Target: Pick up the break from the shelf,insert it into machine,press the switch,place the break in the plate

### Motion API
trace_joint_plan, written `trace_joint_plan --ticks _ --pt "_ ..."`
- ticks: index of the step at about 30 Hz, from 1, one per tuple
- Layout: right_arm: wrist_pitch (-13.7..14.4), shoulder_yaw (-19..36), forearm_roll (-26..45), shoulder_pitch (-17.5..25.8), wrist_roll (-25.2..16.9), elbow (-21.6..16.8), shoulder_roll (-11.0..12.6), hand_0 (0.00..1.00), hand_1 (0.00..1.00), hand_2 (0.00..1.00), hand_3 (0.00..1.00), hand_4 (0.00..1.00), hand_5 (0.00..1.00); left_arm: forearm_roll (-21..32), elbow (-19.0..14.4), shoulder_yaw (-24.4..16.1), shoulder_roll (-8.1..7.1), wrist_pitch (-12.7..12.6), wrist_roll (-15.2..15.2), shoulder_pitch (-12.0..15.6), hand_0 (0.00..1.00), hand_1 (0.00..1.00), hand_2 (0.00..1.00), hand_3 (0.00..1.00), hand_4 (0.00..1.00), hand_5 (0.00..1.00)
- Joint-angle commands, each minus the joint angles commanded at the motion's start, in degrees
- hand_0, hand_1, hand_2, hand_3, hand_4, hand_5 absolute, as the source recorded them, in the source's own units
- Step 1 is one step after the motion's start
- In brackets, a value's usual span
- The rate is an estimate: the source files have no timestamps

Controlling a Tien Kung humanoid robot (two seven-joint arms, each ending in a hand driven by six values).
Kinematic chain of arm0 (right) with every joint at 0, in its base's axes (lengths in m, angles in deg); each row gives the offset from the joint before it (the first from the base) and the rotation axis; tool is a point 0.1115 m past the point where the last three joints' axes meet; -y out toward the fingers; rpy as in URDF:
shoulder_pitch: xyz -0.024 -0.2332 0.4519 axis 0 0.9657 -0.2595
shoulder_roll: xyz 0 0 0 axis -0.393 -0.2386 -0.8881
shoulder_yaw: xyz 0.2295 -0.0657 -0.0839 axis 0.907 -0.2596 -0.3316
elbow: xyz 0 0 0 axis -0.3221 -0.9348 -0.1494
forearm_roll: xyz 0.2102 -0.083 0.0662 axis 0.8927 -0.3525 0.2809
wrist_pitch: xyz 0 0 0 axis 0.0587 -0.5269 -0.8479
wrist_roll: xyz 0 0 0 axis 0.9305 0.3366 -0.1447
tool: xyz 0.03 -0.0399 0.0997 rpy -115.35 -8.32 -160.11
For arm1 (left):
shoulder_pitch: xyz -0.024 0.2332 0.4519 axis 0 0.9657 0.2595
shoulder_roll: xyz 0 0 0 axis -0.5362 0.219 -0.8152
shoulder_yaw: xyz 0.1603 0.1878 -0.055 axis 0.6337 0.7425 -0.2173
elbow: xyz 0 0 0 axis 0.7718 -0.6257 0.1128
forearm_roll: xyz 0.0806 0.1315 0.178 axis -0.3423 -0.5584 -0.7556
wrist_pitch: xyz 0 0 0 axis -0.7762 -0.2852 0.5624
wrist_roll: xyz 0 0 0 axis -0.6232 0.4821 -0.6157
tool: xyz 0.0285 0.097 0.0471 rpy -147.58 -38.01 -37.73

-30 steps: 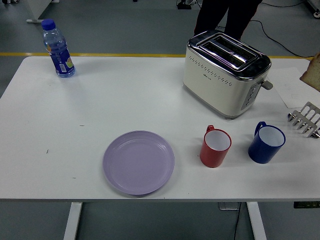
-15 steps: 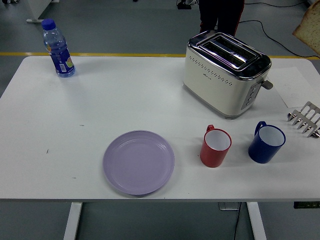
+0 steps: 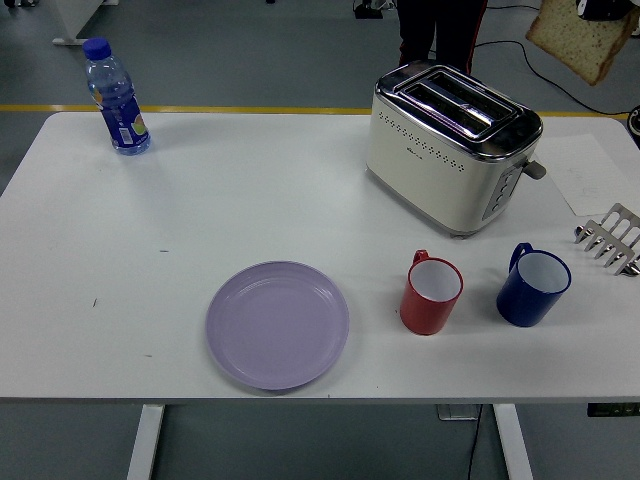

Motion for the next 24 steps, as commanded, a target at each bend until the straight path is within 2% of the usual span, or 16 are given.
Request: trace_joint_plan --ticks 13,19,24 --pt "-1.73 -2.72 2.96 -4.75 0.47 6.38 -6.94 0.17 0.215 0.335 0.437 0.546 0.002 -0.07 0.0 -0.35 -0.08 -0.33 0.2 -0.62 0.683 0.702 0.702 0.562 0.292 0.879" --pt "-1.54 -2.86 3.08 -6.31 -0.34 11.87 -11.18 0.174 0.211 0.332 0.434 0.557 0.002 -0.06 0.0 -0.4 -0.12 -0.64 0.37 -0.74 0.683 0.702 0.699 0.562 0.292 0.878" --pt "-1.63 -2.85 3.19 -6.72 -0.43 13.92 -12.86 0.172 0.206 0.329 0.432 0.569 0.002 -0.17 0.0 -0.41 -0.18 -0.78 0.4 -0.96 0.683 0.702 0.699 0.561 0.292 0.877"
